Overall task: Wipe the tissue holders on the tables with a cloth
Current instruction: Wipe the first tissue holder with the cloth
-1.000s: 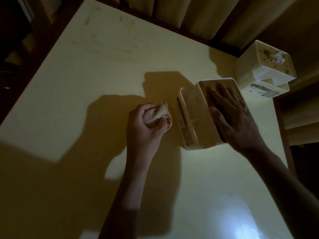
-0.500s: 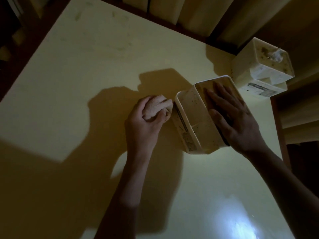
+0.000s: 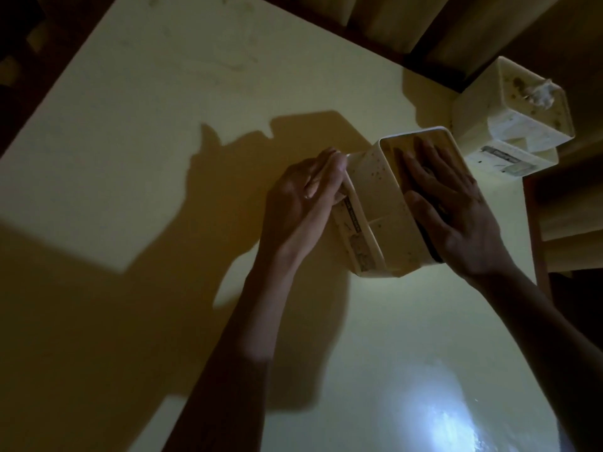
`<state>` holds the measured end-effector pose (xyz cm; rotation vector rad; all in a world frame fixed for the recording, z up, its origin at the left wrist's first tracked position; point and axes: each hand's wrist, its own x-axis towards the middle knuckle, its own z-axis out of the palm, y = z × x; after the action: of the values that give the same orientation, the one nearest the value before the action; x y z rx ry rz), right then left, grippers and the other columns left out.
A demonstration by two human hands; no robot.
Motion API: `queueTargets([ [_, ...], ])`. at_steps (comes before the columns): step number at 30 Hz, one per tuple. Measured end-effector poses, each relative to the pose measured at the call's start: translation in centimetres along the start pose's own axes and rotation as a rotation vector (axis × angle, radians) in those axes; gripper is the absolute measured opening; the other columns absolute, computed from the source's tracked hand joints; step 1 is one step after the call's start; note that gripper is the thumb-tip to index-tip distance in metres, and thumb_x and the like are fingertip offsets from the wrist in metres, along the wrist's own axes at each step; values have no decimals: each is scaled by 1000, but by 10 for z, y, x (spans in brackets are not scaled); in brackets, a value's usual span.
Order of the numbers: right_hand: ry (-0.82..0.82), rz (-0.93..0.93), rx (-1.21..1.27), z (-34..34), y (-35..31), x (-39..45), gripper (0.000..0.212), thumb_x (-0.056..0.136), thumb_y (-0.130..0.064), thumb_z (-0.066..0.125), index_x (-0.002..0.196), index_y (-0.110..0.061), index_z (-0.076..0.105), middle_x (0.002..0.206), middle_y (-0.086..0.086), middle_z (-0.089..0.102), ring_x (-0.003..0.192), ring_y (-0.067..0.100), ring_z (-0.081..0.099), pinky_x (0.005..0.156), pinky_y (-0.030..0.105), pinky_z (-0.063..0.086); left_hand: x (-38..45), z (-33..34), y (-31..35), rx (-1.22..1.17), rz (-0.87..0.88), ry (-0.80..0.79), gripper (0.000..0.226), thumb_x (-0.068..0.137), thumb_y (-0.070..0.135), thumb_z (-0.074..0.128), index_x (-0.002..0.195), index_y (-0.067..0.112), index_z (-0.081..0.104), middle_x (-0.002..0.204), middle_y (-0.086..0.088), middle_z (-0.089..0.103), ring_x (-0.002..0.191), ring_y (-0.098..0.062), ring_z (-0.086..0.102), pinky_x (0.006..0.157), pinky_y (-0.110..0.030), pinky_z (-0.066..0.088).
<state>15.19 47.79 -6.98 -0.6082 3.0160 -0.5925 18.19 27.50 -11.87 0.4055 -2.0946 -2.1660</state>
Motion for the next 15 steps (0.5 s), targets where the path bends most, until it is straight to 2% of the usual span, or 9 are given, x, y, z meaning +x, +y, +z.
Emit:
queueTargets([
  [2,-10,11,-4,0,-1,-1,59,93,-56,27,148,-35,27,159,-7,17,147,8,6,119,44,9,1,5,1,-30,20,89,27,94,37,56,104,16,71,104,-1,70,78,6,66,61,-10,51],
  [4,-15,19,-15,-1,-3,-1,59,93,-57,26,148,-37,25,159,-8,16,147,8,6,118,43,9,2,8,0,-110,21,132,26,92,27,63,111,10,70,104,-3,71,84,-3,70,68,-27,60],
  [6,-16,15,-27,-1,-2,-1,59,93,-57,25,149,-37,24,159,-8,16,147,8,6,118,42,9,1,12,-2,-141,25,169,28,89,22,67,113,8,69,104,-3,72,87,-6,70,72,-34,60],
  [11,-8,-30,-53,1,0,-1,59,95,-54,23,149,-31,25,159,-2,17,148,12,7,119,46,12,-57,37,-3,-102,-60,239,30,88,31,65,114,18,69,100,2,71,81,-2,69,69,-19,58],
  [15,-2,-48,-57,3,2,-1,58,96,-52,24,149,-30,26,159,0,18,148,14,8,119,42,12,-119,60,-3,-85,-92,257,26,86,30,62,112,25,66,98,12,66,83,5,65,66,-10,53],
])
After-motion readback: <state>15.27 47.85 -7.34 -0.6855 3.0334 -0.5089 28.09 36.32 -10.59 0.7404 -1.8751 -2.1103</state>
